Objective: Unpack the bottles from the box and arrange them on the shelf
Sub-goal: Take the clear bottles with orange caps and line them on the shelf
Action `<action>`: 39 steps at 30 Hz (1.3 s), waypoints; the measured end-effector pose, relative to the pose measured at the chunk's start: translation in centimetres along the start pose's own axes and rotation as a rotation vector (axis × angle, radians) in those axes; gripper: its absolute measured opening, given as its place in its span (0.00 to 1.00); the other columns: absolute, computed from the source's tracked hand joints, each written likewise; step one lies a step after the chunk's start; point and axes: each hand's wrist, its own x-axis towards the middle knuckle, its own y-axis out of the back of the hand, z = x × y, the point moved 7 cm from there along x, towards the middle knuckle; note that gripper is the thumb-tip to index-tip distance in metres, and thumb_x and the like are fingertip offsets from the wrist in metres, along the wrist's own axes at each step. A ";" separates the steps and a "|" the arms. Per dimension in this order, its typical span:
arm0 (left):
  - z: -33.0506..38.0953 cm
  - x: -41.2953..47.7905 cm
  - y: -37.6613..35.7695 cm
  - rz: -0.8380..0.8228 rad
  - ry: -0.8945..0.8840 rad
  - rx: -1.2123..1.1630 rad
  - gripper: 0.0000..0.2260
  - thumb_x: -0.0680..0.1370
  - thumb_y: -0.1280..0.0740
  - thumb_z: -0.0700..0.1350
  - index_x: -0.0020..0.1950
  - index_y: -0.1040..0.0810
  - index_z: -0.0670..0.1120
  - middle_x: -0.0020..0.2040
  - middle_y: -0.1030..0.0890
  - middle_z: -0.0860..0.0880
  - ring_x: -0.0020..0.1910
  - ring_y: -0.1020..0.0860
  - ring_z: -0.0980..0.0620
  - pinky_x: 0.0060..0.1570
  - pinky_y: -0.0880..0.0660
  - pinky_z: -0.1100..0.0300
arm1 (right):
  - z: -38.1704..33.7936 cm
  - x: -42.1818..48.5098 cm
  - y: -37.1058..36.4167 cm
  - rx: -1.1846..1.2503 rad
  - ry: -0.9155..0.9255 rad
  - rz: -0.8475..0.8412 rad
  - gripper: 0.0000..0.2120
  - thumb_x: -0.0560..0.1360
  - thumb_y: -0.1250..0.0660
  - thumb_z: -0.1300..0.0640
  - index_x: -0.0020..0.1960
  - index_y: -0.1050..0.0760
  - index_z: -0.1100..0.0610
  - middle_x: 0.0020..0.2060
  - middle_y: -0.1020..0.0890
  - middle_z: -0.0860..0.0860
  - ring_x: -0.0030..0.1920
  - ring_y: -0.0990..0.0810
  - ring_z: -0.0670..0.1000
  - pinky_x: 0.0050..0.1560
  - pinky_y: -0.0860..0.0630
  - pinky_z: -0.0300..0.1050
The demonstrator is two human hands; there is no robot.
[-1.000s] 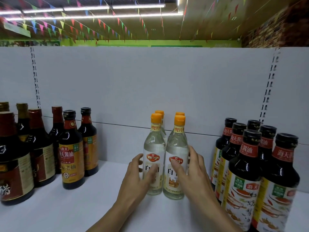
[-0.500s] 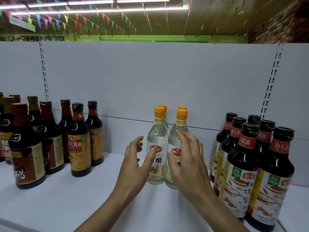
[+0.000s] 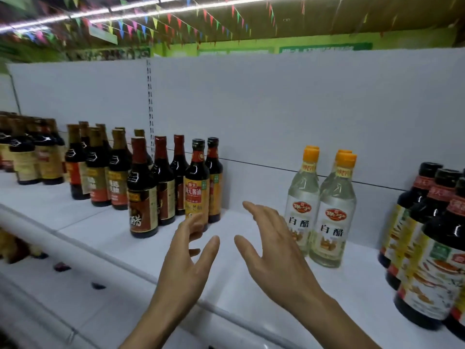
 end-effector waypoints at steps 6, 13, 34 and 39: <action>-3.4 -3.9 9.3 0.125 0.117 0.050 0.20 0.80 0.32 0.52 0.70 0.32 0.61 0.64 0.24 0.61 0.63 0.25 0.64 0.53 0.28 0.68 | -6.2 -0.5 -6.7 0.155 0.057 -0.147 0.25 0.83 0.39 0.46 0.78 0.41 0.41 0.74 0.36 0.36 0.73 0.38 0.37 0.70 0.39 0.33; -6.9 -10.1 18.4 0.217 0.259 0.134 0.18 0.80 0.33 0.54 0.69 0.31 0.63 0.62 0.24 0.61 0.62 0.25 0.65 0.53 0.25 0.65 | -12.8 -2.6 -15.4 0.312 0.109 -0.353 0.25 0.82 0.37 0.47 0.77 0.39 0.42 0.71 0.33 0.37 0.72 0.34 0.40 0.70 0.35 0.38; -17.3 -26.1 28.9 0.720 0.771 0.312 0.20 0.81 0.32 0.47 0.72 0.31 0.55 0.59 0.23 0.57 0.58 0.25 0.63 0.46 0.29 0.78 | -23.0 -11.5 -38.2 0.563 0.323 -1.063 0.23 0.81 0.36 0.46 0.76 0.34 0.43 0.70 0.26 0.41 0.67 0.27 0.42 0.69 0.27 0.49; -19.6 -29.8 28.6 0.810 0.858 0.300 0.19 0.82 0.32 0.48 0.71 0.32 0.57 0.60 0.24 0.57 0.58 0.25 0.64 0.47 0.28 0.77 | -23.7 -15.4 -42.2 0.585 0.363 -1.213 0.23 0.82 0.35 0.48 0.76 0.33 0.46 0.68 0.25 0.43 0.64 0.25 0.41 0.66 0.26 0.45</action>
